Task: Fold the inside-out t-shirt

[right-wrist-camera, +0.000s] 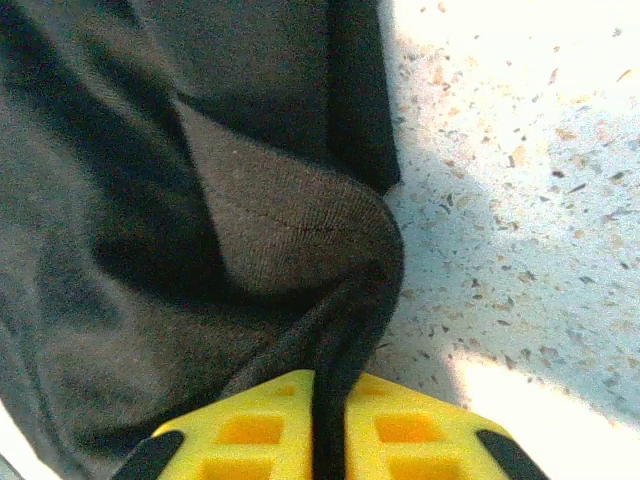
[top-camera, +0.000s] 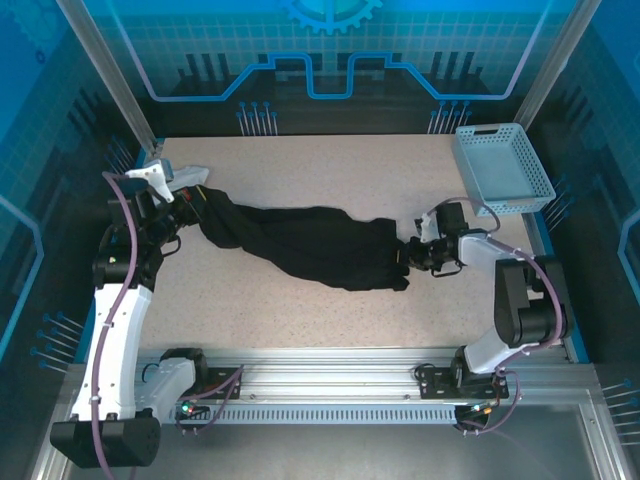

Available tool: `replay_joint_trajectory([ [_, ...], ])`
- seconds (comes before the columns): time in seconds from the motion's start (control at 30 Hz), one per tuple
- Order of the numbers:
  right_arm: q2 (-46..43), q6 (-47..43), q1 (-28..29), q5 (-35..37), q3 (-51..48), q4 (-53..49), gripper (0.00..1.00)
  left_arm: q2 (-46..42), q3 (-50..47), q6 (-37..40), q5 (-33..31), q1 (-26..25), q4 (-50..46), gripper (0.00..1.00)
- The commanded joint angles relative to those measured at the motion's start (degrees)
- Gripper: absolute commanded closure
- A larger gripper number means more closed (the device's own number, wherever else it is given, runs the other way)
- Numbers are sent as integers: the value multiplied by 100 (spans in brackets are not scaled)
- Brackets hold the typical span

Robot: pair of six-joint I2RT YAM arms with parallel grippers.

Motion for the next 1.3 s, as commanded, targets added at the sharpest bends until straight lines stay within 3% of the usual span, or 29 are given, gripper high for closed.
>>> replay_joint_trajectory([
  [0.0, -557, -41, -107, -155, -42, 88, 90, 9, -81, -95, 109, 50, 206, 100],
  [0.13, -1142, -156, -125, -106, -54, -61, 100, 37, -64, -115, 152, 50, 224, 100],
  [0.57, -2910, -591, -242, -728, 994, -521, 100, 62, 367, -283, 8, 68, 101, 100],
  [0.77, -2971, -464, -776, -973, 2156, -573, 100, 258, 1196, -575, 22, 390, 74, 100],
  [0.9, -2915, -275, -1044, -777, 2942, -778, 100, 347, 1853, -989, 226, 979, 132, 100],
  [1.07, -2692, -225, -699, -1043, 2877, -1176, 100, 326, 1997, -959, 101, 1202, 105, 100],
  [1.27, -1934, -283, 138, -1150, 1753, -1109, 100, 479, 1601, -659, -56, 1202, 99, 100],
])
